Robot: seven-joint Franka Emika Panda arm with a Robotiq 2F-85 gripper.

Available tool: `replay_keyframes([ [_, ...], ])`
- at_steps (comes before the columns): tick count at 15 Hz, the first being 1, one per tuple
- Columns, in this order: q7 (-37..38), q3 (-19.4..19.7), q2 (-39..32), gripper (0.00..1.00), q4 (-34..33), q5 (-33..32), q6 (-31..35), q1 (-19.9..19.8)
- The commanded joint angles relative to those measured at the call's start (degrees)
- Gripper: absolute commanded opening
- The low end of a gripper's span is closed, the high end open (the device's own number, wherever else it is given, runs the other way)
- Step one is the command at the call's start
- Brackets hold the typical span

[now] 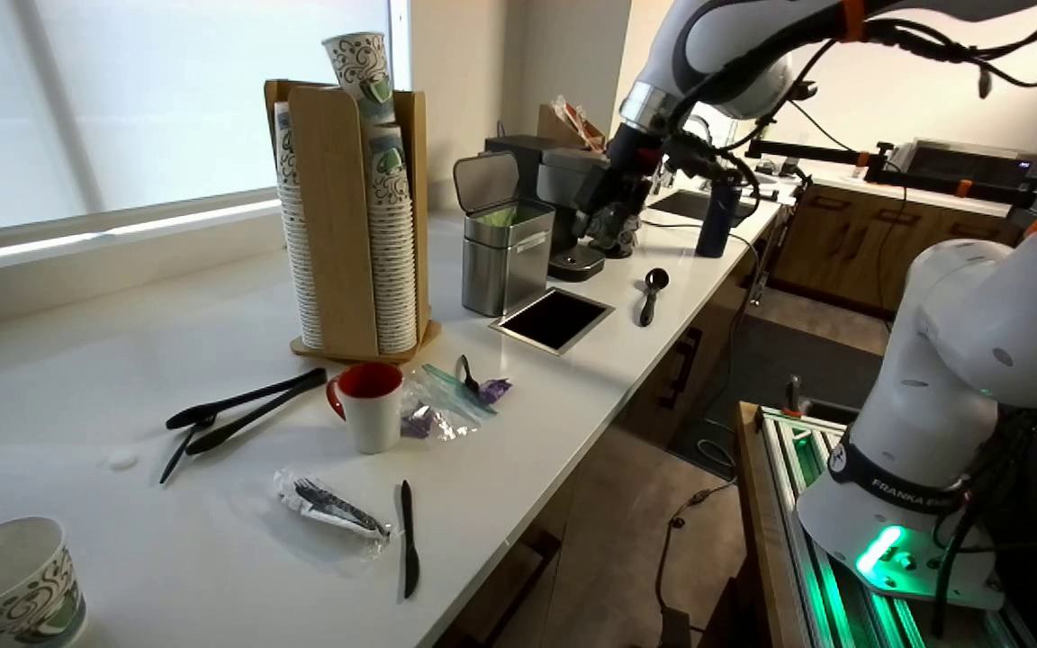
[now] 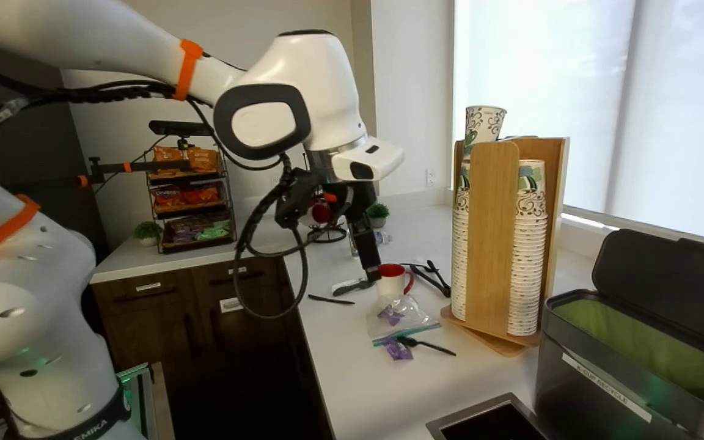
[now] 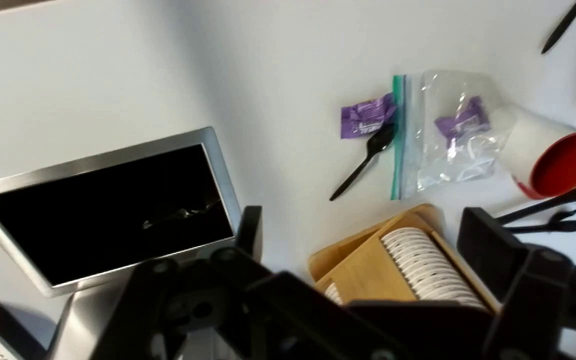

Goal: Put the spoon inside the mug

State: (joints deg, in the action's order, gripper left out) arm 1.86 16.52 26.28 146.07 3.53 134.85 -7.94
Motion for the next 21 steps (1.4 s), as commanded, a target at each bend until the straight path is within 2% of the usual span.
replay_keyframes([
  [1, 6.9, -1.8, -13.7, 1.0, -10.0, 0.5, -0.7, -3.7],
  [4, 15.0, -3.8, -20.5, 1.0, -17.4, -1.0, -6.9, -4.7],
  [5, 9.7, -2.9, -15.8, 1.0, -12.0, 0.0, -2.6, -4.5],
  [7, 10.3, -3.3, -18.0, 1.0, -13.8, -0.1, -3.0, -4.4],
  [11, 10.2, -3.2, -17.2, 1.0, -13.5, -0.1, -3.0, -4.7],
  [13, 18.5, -4.6, -23.6, 1.0, -18.9, 1.2, -4.8, -4.0],
  [15, 27.5, -6.2, -29.7, 1.0, -23.1, -1.5, -4.7, -3.7],
  [18, 36.1, -6.8, -39.2, 1.0, -31.3, -3.6, -9.3, -1.6],
  [21, 42.4, -6.2, -45.6, 1.0, -36.7, -6.0, -15.4, 1.4],
])
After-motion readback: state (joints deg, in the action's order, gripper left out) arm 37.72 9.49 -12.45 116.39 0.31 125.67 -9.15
